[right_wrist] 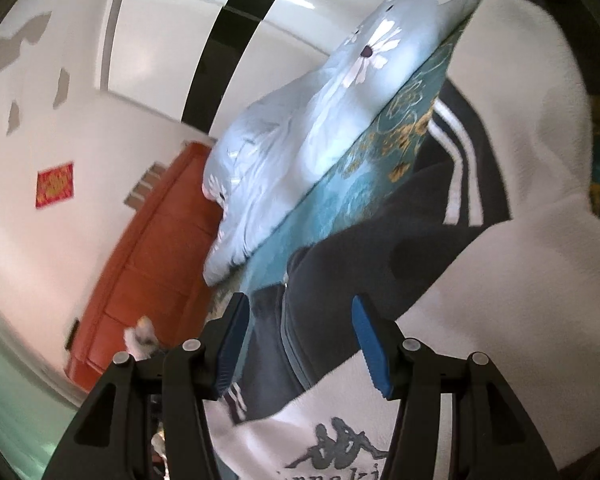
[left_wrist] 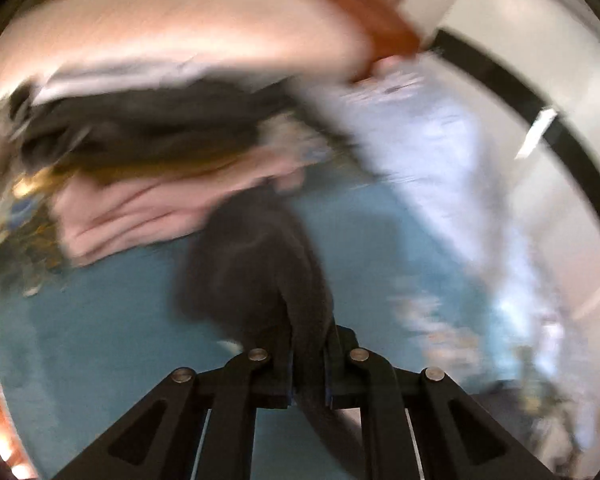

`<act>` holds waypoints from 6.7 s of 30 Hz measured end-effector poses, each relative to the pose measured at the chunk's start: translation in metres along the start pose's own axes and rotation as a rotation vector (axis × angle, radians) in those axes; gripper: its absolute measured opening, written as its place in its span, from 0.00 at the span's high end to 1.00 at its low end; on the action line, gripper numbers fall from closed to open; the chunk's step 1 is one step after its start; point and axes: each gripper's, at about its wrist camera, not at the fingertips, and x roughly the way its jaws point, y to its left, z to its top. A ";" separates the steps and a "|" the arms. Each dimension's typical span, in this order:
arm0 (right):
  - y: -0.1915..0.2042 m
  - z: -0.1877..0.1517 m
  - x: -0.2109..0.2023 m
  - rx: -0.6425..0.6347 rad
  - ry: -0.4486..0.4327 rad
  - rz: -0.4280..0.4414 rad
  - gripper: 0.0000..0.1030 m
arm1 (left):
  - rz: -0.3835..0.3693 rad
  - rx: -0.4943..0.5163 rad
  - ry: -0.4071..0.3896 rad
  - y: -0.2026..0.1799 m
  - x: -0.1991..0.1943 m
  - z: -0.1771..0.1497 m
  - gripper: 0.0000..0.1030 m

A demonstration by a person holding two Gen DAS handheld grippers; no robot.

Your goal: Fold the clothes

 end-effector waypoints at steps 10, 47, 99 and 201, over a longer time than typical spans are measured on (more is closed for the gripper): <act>-0.013 0.022 -0.040 0.090 -0.153 0.042 0.47 | -0.385 0.652 0.124 -0.250 -0.007 -0.133 0.90; -0.035 -0.006 0.037 0.319 0.391 0.035 0.46 | -0.069 0.135 0.424 -0.046 0.063 -0.156 0.40; -0.091 0.050 -0.157 0.421 -0.466 -0.323 0.51 | -0.199 0.360 0.361 -0.107 0.020 -0.208 0.65; 0.088 -0.042 0.010 -0.243 0.150 -0.281 0.49 | -0.447 -0.006 0.424 -0.018 0.028 -0.159 0.80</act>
